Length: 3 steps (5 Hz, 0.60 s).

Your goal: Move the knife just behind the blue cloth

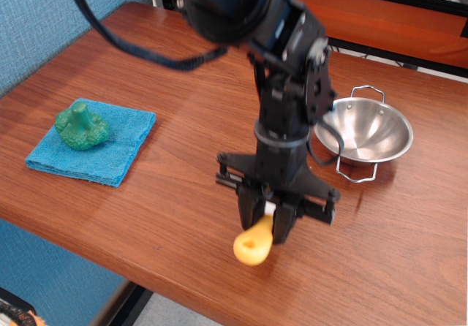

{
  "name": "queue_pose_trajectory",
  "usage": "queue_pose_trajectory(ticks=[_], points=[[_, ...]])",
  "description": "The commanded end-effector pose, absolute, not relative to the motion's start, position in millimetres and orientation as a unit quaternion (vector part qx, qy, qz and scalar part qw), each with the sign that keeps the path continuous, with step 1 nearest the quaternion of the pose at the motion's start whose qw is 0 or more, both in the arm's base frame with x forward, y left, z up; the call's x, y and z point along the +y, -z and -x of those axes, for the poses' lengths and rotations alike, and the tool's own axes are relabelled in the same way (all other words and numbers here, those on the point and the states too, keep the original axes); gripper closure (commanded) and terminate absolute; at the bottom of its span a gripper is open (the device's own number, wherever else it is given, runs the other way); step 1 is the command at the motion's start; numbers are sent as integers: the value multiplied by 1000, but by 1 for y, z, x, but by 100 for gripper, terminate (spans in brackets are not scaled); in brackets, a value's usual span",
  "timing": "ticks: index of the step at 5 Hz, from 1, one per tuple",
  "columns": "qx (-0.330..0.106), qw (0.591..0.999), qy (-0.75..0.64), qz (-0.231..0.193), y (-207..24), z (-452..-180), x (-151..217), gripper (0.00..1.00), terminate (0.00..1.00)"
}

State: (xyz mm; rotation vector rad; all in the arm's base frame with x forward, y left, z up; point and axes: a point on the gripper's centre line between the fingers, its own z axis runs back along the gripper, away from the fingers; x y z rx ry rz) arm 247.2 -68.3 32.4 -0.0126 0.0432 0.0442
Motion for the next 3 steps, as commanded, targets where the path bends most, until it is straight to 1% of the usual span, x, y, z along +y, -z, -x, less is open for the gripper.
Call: queue_pose_trajectory(ticks=[1,2,3], points=[[-32,973,-222,52,-67,-260,-40,100,0],[-90,936,-338,40,-78,-266,-22,100,0],[-102,886,-452,27,-80,-276,-2,100,0]])
